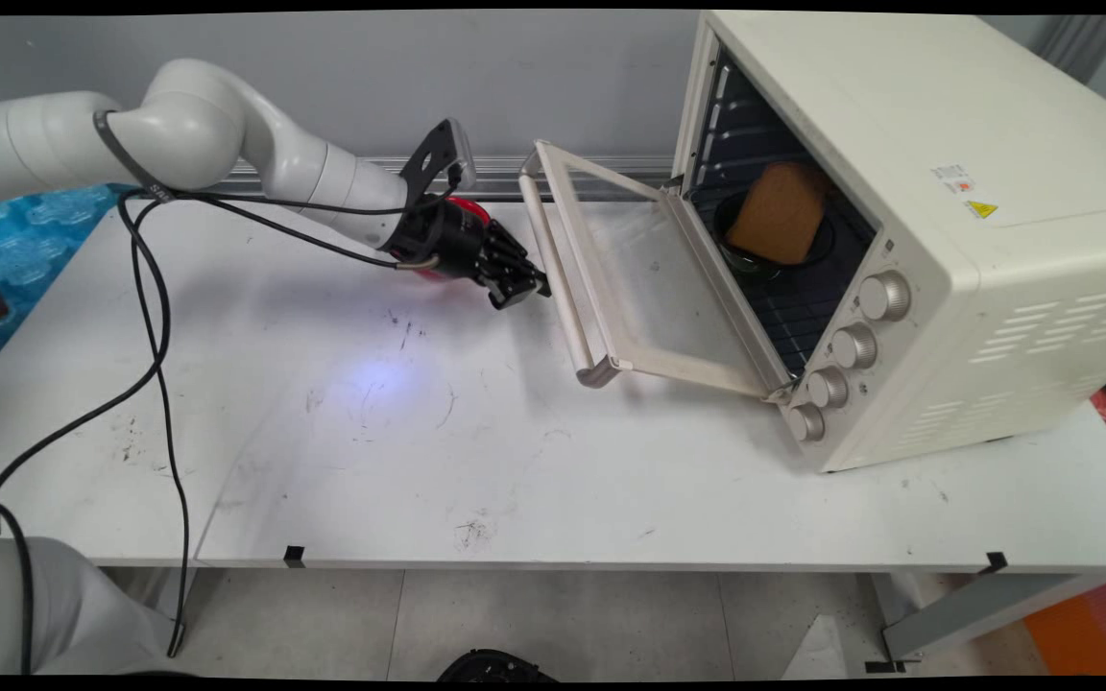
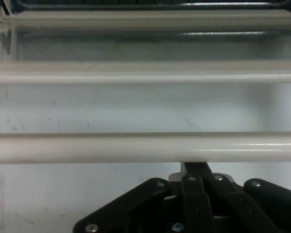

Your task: Close the oven

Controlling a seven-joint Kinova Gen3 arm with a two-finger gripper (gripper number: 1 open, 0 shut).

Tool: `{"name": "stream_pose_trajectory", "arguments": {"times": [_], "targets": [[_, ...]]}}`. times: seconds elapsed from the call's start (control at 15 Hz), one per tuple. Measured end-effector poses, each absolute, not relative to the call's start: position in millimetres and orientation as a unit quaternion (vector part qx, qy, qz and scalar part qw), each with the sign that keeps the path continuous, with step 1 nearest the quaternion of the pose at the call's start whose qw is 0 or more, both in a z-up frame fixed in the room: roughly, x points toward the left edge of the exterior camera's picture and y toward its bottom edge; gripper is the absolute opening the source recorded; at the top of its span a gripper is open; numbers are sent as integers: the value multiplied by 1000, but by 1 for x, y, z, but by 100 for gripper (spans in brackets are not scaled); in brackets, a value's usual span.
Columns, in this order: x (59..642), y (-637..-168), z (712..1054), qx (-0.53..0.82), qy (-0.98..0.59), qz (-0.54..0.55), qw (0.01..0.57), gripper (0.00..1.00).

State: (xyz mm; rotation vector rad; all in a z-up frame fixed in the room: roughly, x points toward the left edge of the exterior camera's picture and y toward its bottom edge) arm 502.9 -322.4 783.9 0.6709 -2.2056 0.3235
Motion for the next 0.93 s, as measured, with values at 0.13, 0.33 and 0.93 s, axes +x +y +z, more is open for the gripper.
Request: {"name": "stream_pose_trajectory", "arguments": {"times": [0.13, 0.33, 0.93], "targets": [[502, -323, 788, 262, -870, 129, 398, 0], [501, -324, 795, 259, -868, 132, 402, 0], [490, -334, 822, 251, -866, 138, 410, 0]]}}
